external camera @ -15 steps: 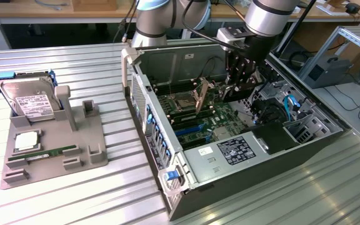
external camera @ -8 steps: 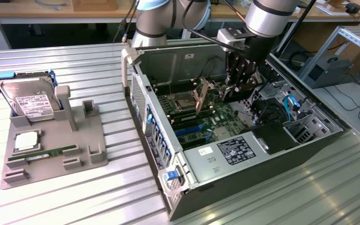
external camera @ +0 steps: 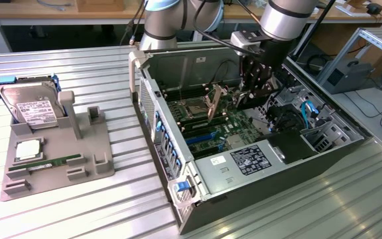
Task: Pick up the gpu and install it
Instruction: 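Insert the gpu into the slot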
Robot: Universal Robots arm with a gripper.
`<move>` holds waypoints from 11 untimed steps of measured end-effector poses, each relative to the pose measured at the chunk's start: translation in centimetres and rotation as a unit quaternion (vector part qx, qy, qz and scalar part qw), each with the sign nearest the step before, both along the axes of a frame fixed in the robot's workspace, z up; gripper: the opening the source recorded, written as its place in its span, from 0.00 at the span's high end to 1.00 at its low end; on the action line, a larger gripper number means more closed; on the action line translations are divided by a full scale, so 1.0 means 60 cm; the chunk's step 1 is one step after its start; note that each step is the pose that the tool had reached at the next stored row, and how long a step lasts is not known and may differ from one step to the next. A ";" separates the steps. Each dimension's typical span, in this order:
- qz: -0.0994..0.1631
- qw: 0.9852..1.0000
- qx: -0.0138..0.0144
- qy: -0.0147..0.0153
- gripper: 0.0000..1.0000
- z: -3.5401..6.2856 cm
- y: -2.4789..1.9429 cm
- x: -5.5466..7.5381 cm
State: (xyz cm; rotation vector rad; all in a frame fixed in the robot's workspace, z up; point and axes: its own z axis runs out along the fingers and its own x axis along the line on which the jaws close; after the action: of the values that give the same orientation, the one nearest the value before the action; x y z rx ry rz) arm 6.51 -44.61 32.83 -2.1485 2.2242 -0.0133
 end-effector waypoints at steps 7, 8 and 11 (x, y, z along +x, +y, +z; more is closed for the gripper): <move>0.001 1.000 0.000 0.000 0.73 -0.002 -0.0024 0.000; 0.001 1.000 0.000 0.000 0.73 -0.002 -0.0025 0.000; 0.001 1.000 0.000 0.000 0.73 -0.003 -0.0038 0.000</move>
State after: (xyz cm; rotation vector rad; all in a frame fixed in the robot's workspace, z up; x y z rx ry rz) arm 6.51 -44.84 32.64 -2.1504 2.2224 -0.0132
